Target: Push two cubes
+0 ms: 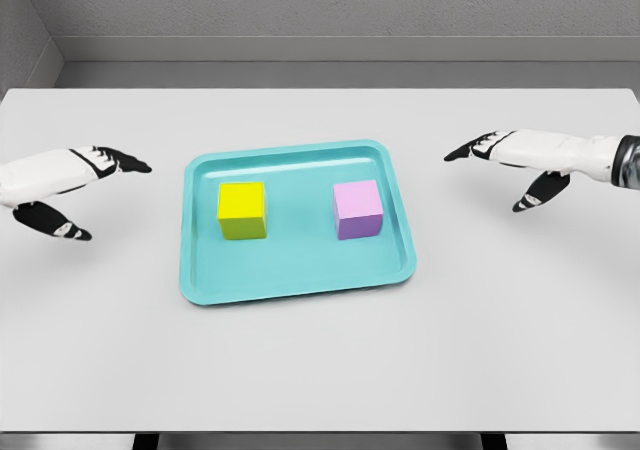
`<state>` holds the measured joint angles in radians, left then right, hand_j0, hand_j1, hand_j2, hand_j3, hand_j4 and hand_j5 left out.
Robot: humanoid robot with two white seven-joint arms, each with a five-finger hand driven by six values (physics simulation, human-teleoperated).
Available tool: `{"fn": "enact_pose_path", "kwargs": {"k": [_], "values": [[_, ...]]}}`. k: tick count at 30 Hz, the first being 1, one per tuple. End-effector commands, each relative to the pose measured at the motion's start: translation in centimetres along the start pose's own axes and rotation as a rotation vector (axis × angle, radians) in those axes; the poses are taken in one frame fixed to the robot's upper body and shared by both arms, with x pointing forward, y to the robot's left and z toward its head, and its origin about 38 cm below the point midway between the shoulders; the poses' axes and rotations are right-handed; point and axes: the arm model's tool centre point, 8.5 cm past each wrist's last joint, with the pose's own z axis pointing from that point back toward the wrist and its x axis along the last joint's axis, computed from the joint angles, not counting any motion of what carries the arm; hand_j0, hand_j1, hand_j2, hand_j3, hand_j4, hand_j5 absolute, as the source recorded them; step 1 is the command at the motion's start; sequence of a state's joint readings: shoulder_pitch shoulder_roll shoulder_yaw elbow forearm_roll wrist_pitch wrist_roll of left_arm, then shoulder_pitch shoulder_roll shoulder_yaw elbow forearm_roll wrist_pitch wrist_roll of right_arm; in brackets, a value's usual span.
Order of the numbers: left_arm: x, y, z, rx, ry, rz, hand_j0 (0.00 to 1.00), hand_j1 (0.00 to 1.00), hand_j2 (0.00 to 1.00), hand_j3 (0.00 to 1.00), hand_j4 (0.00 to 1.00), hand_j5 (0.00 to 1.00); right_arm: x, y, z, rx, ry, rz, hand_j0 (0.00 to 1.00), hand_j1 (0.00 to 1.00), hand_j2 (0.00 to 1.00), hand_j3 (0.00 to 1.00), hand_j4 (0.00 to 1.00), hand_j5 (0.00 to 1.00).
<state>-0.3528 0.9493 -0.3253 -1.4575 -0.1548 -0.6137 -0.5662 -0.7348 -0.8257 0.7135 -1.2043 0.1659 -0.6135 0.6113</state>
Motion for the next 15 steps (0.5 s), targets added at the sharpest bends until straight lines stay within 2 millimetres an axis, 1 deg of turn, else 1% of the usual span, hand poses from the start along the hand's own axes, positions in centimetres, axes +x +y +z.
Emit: {"fn": "enact_pose_path", "kwargs": {"k": [1,4,5,6,8,9,11,14,15], "values": [[0.8,0.7,-0.8,-0.004,0.003,-0.073,1.00,1.00,1.00,1.00,1.00,1.00,0.0,0.0,0.0,-0.001,-0.002,-0.005,1.00,1.00,1.00,1.00,1.00,1.00],[1.5,0.9,-1.2,-0.006,-0.007,-0.098,0.99,0.99,0.99,0.99,0.99,0.99,0.0,0.0,0.0,-0.001,0.000,-0.006,1.00,1.00,1.00,1.00,1.00,1.00],[1.6,0.5,-1.9,-0.003,-0.014,-0.091,0.88,0.88,0.88,0.88,0.88,0.88,-0.2,0.2,0.0,-0.001,0.004,-0.012,1.00,1.00,1.00,1.00,1.00,1.00],[1.2,-0.1,-2.2,-0.021,0.010,-0.103,0.82,0.82,0.82,0.82,0.82,0.82,-0.2,0.2,0.1,-0.002,0.006,-0.013,1.00,1.00,1.00,1.00,1.00,1.00],[-0.5,-2.0,-3.2,-0.026,0.051,-0.042,0.82,0.82,0.82,0.82,0.82,0.82,-0.5,0.3,0.1,-0.003,0.011,-0.021,1.00,1.00,1.00,1.00,1.00,1.00],[-0.9,-2.3,-3.3,-0.027,0.060,-0.026,0.82,0.82,0.82,0.82,0.82,0.82,-0.4,0.2,0.1,-0.006,0.010,-0.021,1.00,1.00,1.00,1.00,1.00,1.00],[-0.9,-2.4,-3.3,-0.027,0.061,-0.023,0.82,0.82,0.82,0.82,0.82,0.82,-0.4,0.3,-0.1,-0.005,0.008,-0.024,1.00,1.00,1.00,1.00,1.00,1.00],[-0.8,-2.3,-3.5,-0.020,0.056,-0.022,0.83,0.83,0.83,0.83,0.83,0.83,-0.2,0.0,-0.1,-0.012,0.001,-0.016,0.66,0.66,0.66,0.66,0.66,0.66],[-1.0,-2.1,-3.2,-0.011,0.063,-0.021,0.83,0.83,0.83,0.83,0.83,0.83,-0.1,-0.2,-0.2,-0.014,0.000,-0.014,0.60,0.60,0.60,0.60,0.60,0.60]]}}
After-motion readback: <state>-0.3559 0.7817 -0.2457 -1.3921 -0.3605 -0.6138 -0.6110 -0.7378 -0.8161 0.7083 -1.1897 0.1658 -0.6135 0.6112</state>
